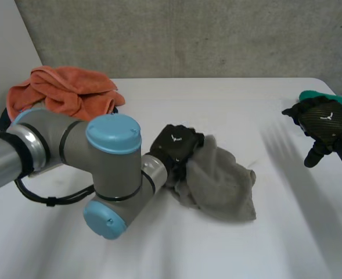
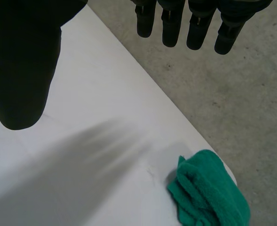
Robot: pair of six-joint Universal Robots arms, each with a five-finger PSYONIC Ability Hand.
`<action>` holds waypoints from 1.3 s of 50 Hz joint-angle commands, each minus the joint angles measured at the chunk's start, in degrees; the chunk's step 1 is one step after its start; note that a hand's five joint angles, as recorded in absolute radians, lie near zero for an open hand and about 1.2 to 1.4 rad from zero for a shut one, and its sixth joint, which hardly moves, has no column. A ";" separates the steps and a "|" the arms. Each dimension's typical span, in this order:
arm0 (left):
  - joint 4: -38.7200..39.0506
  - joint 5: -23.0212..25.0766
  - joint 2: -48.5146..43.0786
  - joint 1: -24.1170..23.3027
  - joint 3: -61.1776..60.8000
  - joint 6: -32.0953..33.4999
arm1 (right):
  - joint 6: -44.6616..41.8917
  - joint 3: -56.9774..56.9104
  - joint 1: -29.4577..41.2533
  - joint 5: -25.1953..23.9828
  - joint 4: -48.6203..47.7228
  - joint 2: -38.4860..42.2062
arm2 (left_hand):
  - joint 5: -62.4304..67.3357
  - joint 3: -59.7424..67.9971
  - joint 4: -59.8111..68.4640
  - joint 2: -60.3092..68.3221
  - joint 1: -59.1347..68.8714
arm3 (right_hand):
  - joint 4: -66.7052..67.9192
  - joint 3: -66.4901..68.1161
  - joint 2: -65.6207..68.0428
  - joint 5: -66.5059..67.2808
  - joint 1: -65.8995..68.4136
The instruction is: Fold the laundry.
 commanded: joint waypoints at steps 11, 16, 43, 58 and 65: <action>-2.40 -2.70 20.46 5.68 -9.61 0.52 | 10.57 -17.65 0.67 -2.54 25.86 8.51 | -10.55 -10.89 -10.53 -10.70 -6.98 | -1.57 -1.81 -1.88 -2.52 -2.40; -2.67 -4.99 19.94 8.66 -12.51 0.17 | 10.22 -26.08 4.44 -6.06 32.02 15.71 | -10.22 -10.55 -10.20 -10.36 -6.64 | 2.01 1.78 1.71 1.07 1.19; -10.75 -1.65 -5.29 9.90 13.48 -0.01 | -1.22 -42.53 19.74 3.77 13.15 31.04 | 47.96 47.63 47.98 47.82 51.54 | 68.43 68.19 68.12 67.48 67.60; 18.34 -7.28 13.25 12.01 18.08 -0.19 | 8.81 -37.36 20.09 13.62 -20.62 14.69 | 47.96 47.63 47.98 47.82 51.54 | 68.43 68.19 68.12 67.48 67.60; 17.81 -7.19 14.49 11.05 6.22 -0.62 | 7.84 -31.03 20.18 9.76 -12.01 12.39 | 47.96 47.63 47.98 47.82 51.54 | 68.43 68.19 68.12 67.48 67.60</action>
